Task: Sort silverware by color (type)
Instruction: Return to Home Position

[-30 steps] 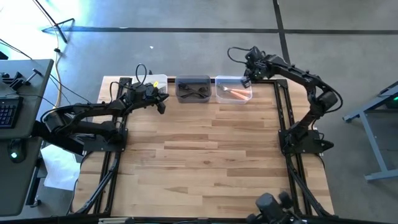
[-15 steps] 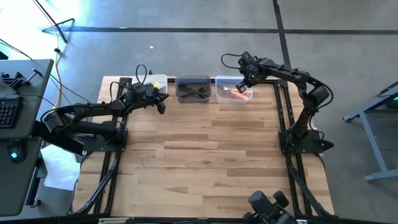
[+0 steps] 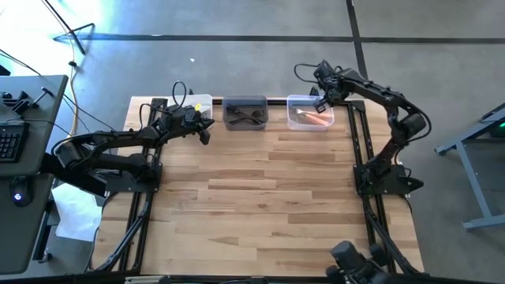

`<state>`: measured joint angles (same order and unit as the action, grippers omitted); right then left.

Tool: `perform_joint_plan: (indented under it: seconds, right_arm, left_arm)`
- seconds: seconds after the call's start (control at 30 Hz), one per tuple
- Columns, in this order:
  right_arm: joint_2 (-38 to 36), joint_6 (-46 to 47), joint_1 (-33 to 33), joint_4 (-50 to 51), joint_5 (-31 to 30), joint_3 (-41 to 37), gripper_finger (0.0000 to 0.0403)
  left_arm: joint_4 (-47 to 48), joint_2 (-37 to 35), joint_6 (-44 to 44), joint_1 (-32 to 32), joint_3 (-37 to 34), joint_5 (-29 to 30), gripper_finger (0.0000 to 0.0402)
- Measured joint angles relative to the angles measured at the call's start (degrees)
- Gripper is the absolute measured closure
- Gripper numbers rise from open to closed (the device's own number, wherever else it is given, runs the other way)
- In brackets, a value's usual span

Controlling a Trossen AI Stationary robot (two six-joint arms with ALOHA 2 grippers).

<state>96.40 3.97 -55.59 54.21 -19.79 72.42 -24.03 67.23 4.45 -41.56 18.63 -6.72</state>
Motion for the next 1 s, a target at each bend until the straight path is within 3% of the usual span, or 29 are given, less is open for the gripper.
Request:
perform_joint_plan:
  seconds: [0.13, 0.3, 0.47, 0.63, 0.87, 1.0]
  right_arm:
    - [-4.23, -2.14, -0.39, 0.09, 1.06, -0.01, 0.0403]
    - [-7.54, -5.58, 2.86, -8.73, 11.75, -1.71, 0.0403]
    - [-4.65, -5.76, 7.04, -26.05, 11.24, -4.58, 0.0403]
    - [1.88, -2.93, 6.72, -42.3, 8.77, -4.48, 0.0403]
    - [11.08, -4.05, 4.49, -37.0, 13.53, 0.71, 0.0403]
    - [11.78, -4.5, 4.43, -33.37, 14.13, 1.75, 0.0403]
  left_arm:
    - [0.0, -0.01, 0.02, 0.0, 0.0, 0.0, 0.0401]
    - [-0.19, -0.01, -0.02, 0.0, 0.0, -0.26, 0.0401]
    - [-1.43, 0.0, -0.04, 0.0, 0.0, -0.31, 0.0401]
    - [-1.61, 0.01, -0.11, -0.02, 0.0, -0.42, 0.0401]
    - [-1.53, 0.01, -0.11, 0.02, 0.0, -0.44, 0.0401]
    - [-1.54, 0.01, -0.09, 0.04, 0.0, -0.44, 0.0401]
